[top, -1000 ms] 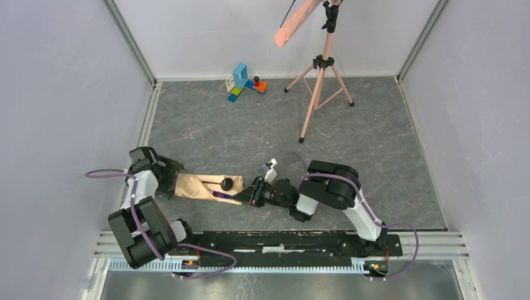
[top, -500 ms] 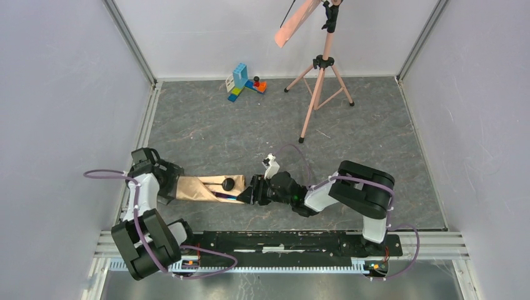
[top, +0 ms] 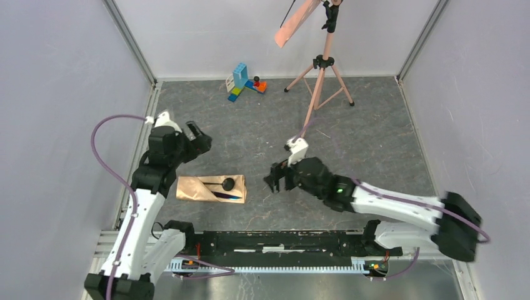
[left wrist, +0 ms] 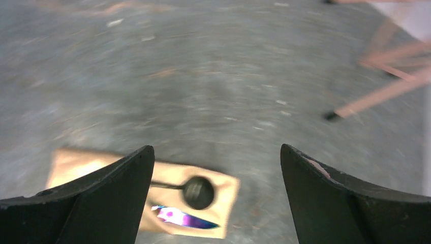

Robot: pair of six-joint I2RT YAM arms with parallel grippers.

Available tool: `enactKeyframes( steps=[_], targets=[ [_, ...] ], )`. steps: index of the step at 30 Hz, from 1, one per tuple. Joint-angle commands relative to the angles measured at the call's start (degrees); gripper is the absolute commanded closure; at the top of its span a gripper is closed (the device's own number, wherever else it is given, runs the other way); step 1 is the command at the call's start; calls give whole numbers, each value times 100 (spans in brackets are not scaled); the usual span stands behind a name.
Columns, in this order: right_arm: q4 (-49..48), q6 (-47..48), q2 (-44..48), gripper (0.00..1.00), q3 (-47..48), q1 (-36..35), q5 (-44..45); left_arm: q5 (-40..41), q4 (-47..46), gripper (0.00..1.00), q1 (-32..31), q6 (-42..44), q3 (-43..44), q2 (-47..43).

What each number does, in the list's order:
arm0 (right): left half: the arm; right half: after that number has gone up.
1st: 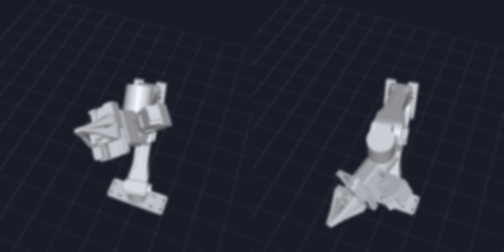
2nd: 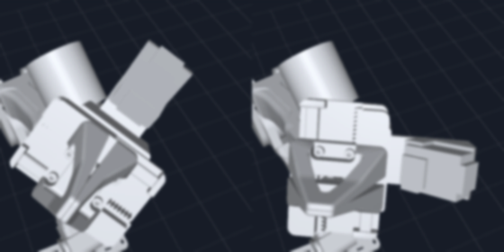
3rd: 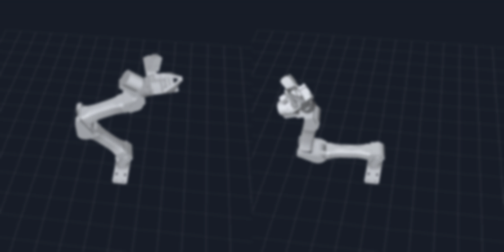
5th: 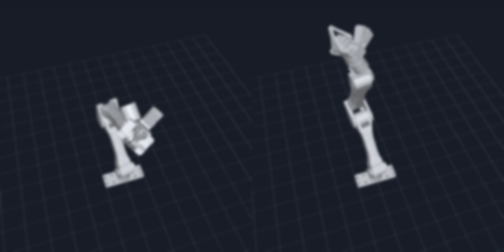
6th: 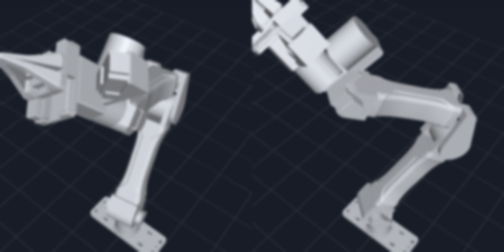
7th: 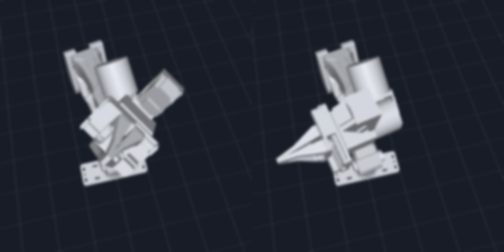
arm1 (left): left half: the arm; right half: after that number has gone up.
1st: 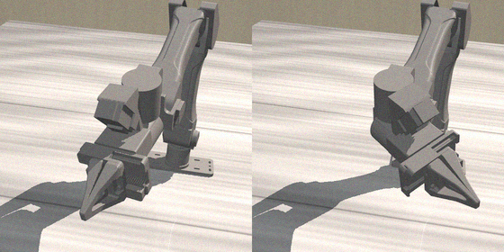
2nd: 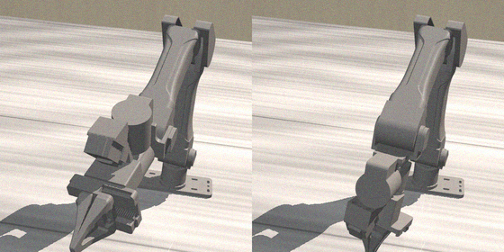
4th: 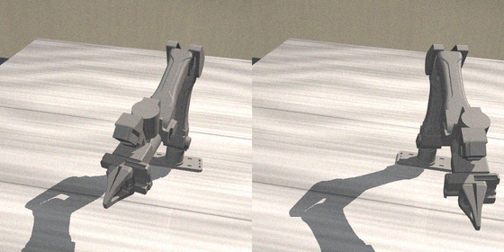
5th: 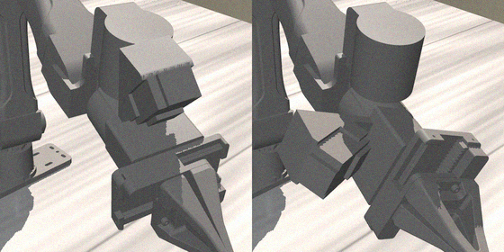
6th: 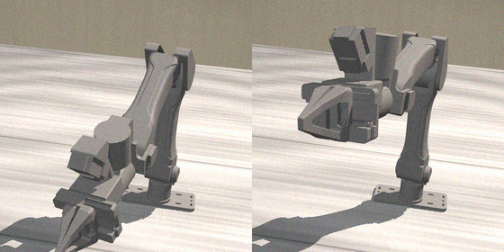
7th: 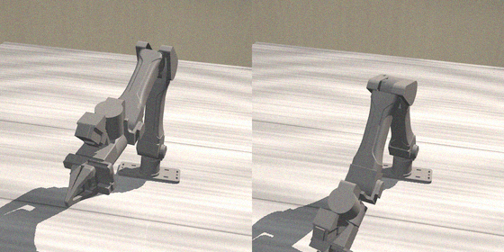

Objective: Fold the napkin into a case and place the utensils inside
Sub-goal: Reset both arms

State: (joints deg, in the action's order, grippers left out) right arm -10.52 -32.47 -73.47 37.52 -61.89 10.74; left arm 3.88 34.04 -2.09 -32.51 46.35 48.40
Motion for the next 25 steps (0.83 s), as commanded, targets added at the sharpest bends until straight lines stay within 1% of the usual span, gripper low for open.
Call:
enactKeyframes(
  steps=[1, 2, 5, 9, 12, 15, 18, 21, 25],
  targets=[
    [2285, 1911, 1672, 6, 632, 176, 1703, -877, -949, 0, -1042, 531, 748, -316],
    [2663, 2191, 1988, 2, 818, 181, 2013, -1078, -1050, 0, -1180, 501, 915, -322],
    [3373, 2628, 2691, 2, 1568, 186, 2631, -1525, -1483, 0, -1258, 414, 1331, -383],
    [3985, 2738, 3105, 2, 2707, 182, 3035, -1631, -1718, 0, -1259, 507, 1960, -580],
    [4079, 2956, 3262, 2, 3237, 186, 3069, -1497, -1612, 0, -1259, 649, 2475, -742],
    [3900, 3348, 3478, 2, 3371, 186, 3150, -1289, -1410, 0, -1259, 850, 2897, -862],
    [3701, 3706, 3681, 2, 3376, 186, 3190, -1009, -1209, 0, -1257, 1037, 3134, -977],
    [3375, 3891, 3916, 2, 3184, 186, 3166, -817, -1068, 0, -1260, 1132, 3179, -1055],
    [3208, 4003, 4005, 2, 3073, 186, 3091, -840, -1014, 0, -1259, 1109, 3162, -1037]
  ],
)
